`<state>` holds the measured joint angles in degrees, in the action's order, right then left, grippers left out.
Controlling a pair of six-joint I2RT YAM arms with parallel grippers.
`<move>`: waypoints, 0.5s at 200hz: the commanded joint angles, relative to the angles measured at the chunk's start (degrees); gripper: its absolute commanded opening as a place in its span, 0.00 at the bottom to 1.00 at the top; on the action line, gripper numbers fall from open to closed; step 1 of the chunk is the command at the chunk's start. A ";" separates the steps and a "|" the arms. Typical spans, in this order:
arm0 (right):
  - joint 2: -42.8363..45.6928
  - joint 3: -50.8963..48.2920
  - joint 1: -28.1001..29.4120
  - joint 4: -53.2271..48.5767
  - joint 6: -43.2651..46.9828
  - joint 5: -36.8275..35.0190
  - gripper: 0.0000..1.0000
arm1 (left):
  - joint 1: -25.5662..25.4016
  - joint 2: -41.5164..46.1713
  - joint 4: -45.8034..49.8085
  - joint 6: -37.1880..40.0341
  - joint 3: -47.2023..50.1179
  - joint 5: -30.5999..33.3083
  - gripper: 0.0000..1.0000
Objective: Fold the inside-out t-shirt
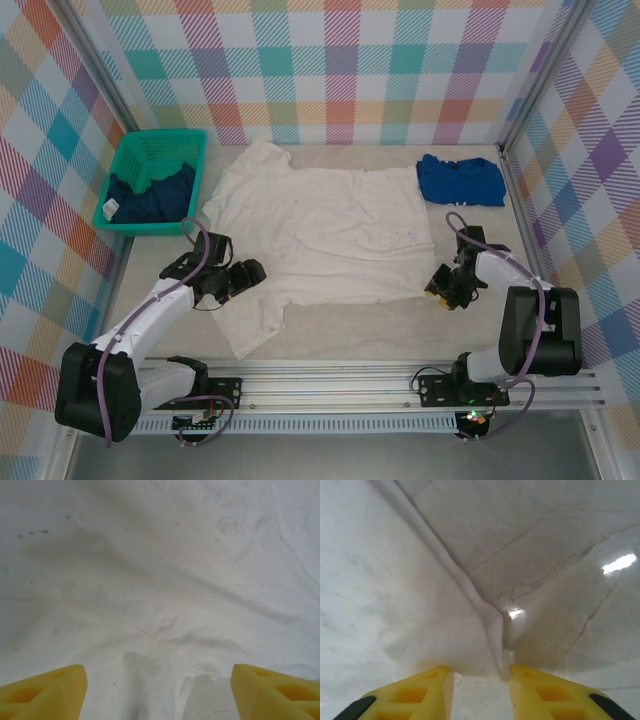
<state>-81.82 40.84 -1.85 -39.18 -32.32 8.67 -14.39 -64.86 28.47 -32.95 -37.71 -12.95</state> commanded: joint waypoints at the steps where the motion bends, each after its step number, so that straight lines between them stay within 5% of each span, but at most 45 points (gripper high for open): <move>1: -1.01 1.21 0.00 1.20 0.30 -0.13 0.30 | -0.10 1.31 1.98 0.91 -0.90 -0.85 0.76; 57: -0.97 2.73 0.00 0.42 3.00 -2.51 0.07 | -4.42 2.75 4.45 -1.75 0.60 -0.67 0.76; 100: 0.32 3.13 0.00 -0.02 5.67 -1.82 0.00 | -13.98 4.99 12.57 -5.54 0.21 8.65 0.73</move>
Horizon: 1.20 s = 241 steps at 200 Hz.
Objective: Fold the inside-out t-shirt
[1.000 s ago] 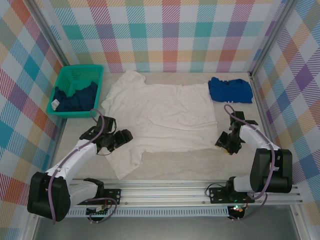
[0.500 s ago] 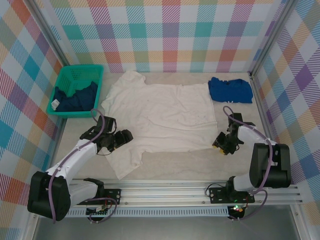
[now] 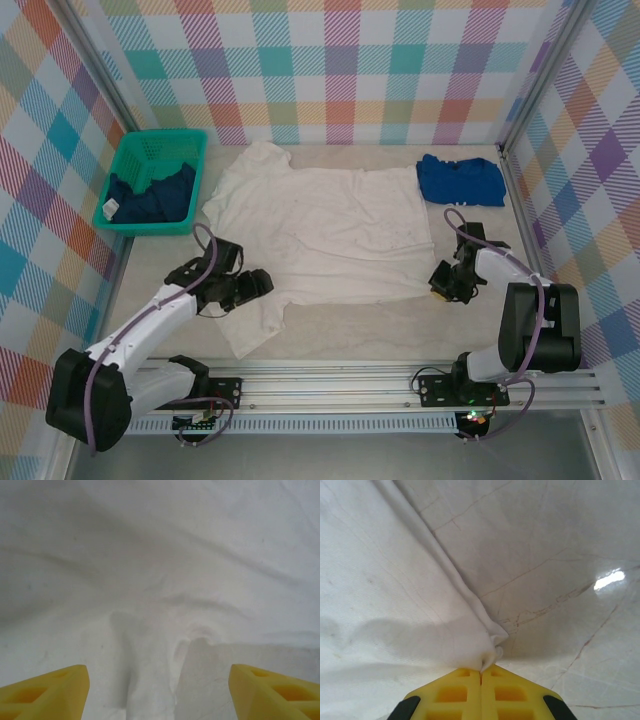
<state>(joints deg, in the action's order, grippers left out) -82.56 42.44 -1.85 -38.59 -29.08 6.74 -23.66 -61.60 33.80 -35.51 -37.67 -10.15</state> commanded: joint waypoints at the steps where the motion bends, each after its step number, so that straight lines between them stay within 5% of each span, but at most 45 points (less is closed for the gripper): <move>1: 1.12 1.52 0.00 -0.61 2.53 0.15 0.00 | -4.94 1.79 7.51 -3.08 0.11 6.11 0.73; 57: 2.93 2.21 -0.03 -1.30 4.52 2.32 0.00 | -17.13 9.40 16.67 -16.64 4.68 14.06 0.70; 103: 2.58 2.55 -0.04 -0.20 5.48 5.65 0.00 | -18.61 10.45 23.42 -23.00 7.71 23.47 0.64; 167: 2.85 3.45 -0.04 -0.45 6.35 7.21 0.00 | -18.57 -2.18 13.87 -21.80 9.58 16.93 0.53; 241: 3.41 3.05 -0.07 -0.74 6.54 6.62 0.00 | -18.55 -5.64 10.89 -20.33 11.48 13.20 0.30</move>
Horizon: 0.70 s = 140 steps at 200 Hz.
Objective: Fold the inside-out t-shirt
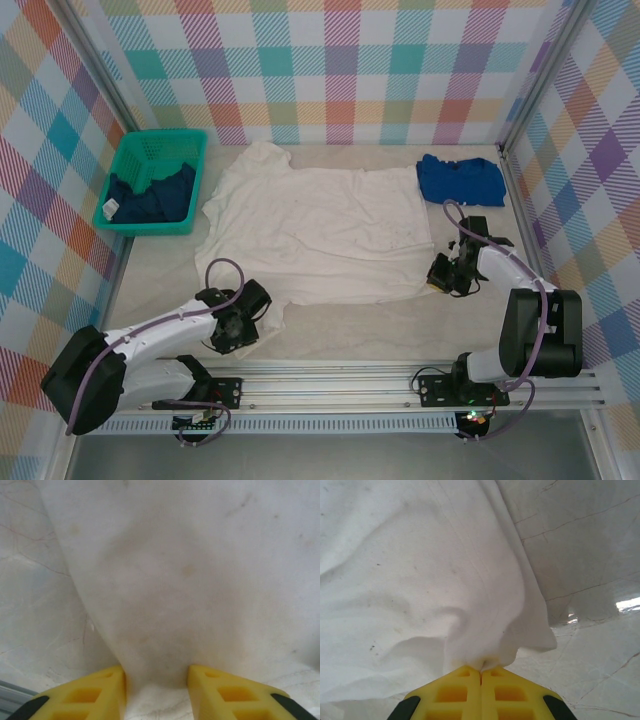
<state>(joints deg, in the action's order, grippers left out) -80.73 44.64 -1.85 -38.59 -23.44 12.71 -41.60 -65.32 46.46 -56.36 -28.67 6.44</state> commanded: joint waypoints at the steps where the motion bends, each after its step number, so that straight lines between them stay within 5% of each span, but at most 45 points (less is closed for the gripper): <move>1: 1.60 0.82 -0.03 -0.76 0.88 0.61 0.00 | -0.64 -1.92 -1.74 0.54 2.47 -3.42 0.30; 87: 7.42 -2.35 -0.06 -3.63 -1.14 -0.63 0.00 | 0.18 8.70 6.47 1.60 -1.70 0.06 0.00; 140: 5.01 2.26 -0.03 -3.83 -0.27 -2.00 0.00 | 15.45 13.67 4.87 11.55 -9.64 -3.96 0.00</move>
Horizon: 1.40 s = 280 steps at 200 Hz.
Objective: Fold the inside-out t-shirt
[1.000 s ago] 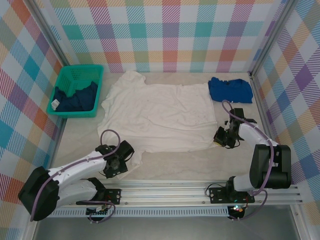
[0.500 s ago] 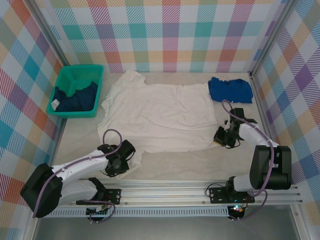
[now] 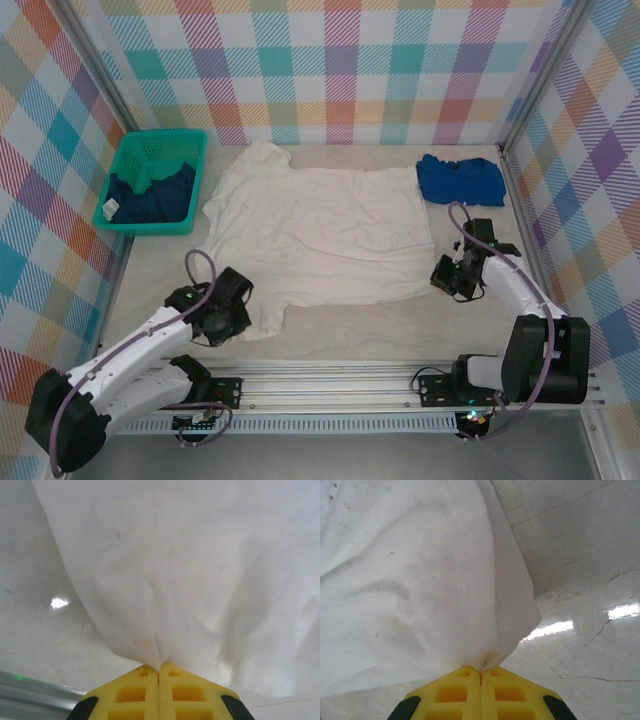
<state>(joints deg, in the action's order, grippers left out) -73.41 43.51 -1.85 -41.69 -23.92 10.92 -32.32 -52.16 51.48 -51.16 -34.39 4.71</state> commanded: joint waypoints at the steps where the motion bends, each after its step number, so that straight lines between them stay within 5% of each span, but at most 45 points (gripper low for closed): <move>1: -2.46 3.59 -0.02 -0.70 0.24 -0.11 0.00 | 6.54 0.41 -0.38 6.56 -4.01 -2.33 0.00; 74: -18.36 16.92 -0.01 1.51 3.45 5.37 0.03 | 24.21 -14.08 -14.83 18.47 -17.29 -9.82 0.00; 168: -26.44 28.65 -0.06 -0.76 4.39 6.01 0.03 | 29.60 -30.40 -16.18 23.59 -34.93 -11.82 0.00; 280: -36.32 39.97 0.09 -1.37 4.59 4.57 0.04 | 31.79 -42.60 -18.03 24.01 -43.66 -15.24 0.00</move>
<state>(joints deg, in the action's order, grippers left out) -107.37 80.25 -1.85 -42.24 -20.05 15.05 -1.30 -92.77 34.65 -27.99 -74.89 -8.64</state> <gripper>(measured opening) 0.045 0.045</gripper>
